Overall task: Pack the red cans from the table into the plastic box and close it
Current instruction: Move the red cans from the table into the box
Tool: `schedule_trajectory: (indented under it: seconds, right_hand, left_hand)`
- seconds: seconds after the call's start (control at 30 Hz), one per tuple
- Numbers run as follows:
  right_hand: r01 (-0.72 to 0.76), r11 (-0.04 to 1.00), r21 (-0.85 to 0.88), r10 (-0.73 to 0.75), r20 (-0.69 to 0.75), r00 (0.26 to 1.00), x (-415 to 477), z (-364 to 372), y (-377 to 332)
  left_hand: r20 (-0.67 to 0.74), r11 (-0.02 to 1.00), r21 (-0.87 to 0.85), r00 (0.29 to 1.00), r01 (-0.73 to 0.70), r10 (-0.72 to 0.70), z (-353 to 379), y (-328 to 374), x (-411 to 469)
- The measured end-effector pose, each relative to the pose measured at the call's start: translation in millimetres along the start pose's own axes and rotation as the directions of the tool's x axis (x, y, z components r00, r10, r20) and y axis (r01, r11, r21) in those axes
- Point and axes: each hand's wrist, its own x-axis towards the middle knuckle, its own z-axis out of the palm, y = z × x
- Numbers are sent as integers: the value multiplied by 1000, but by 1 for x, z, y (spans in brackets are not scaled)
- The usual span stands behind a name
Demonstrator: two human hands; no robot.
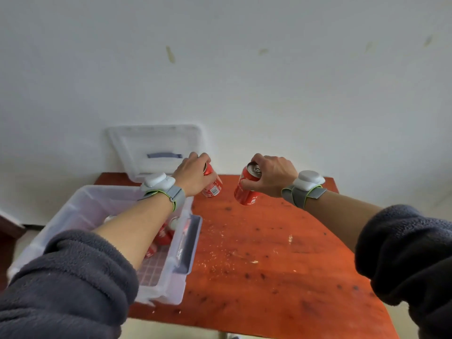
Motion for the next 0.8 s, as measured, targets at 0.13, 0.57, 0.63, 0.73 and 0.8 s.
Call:
schedule_trajectory:
  seconds: [0.13, 0.57, 0.63, 0.73, 0.8]
  right_hand:
    - [141, 990, -2, -141, -29, 990, 7, -4, -68]
    - [323, 946, -14, -320, 84, 944, 21, 57, -231]
    - [315, 948, -49, -306, 141, 941, 22, 80, -248]
    - [297, 947, -124, -264, 226, 938, 25, 127, -278]
    - [287, 945, -154, -228, 318, 920, 18, 145, -277]
  left_hand:
    - [-55, 995, -28, 994, 95, -96, -39, -47, -46]
    - [144, 978, 117, 972, 171, -187, -59, -206, -117]
    - [207, 982, 140, 966, 128, -155, -49, -231, -118]
    - [338, 988, 147, 936, 52, -100, -29, -281, -112]
    - [389, 986, 169, 919, 2, -69, -13, -288, -113]
